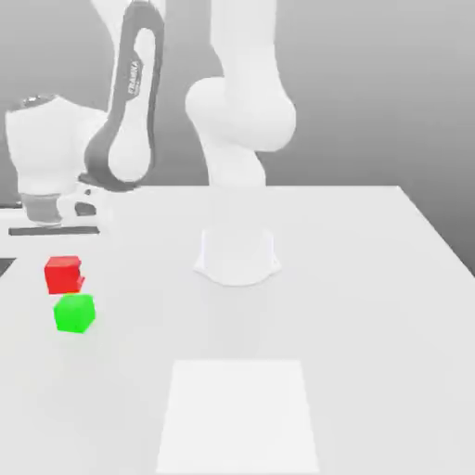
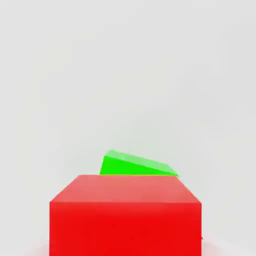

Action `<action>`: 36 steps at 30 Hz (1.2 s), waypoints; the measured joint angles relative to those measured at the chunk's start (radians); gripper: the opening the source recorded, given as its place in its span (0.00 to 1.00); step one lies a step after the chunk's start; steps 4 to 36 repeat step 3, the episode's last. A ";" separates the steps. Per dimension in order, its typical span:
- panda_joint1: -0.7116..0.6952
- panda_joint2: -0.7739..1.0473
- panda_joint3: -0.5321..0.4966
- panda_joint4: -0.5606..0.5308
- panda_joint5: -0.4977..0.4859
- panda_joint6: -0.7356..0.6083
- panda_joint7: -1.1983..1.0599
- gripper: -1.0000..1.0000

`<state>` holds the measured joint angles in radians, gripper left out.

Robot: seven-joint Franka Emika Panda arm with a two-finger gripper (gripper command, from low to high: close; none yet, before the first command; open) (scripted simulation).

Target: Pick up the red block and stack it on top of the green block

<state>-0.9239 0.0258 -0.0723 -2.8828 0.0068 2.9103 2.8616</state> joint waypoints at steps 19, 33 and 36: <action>0.001 0.000 0.000 0.000 0.000 0.000 0.000 1.00; 0.001 0.000 0.000 0.000 0.000 0.000 0.000 1.00; 0.001 0.000 0.000 0.000 0.000 0.000 0.000 1.00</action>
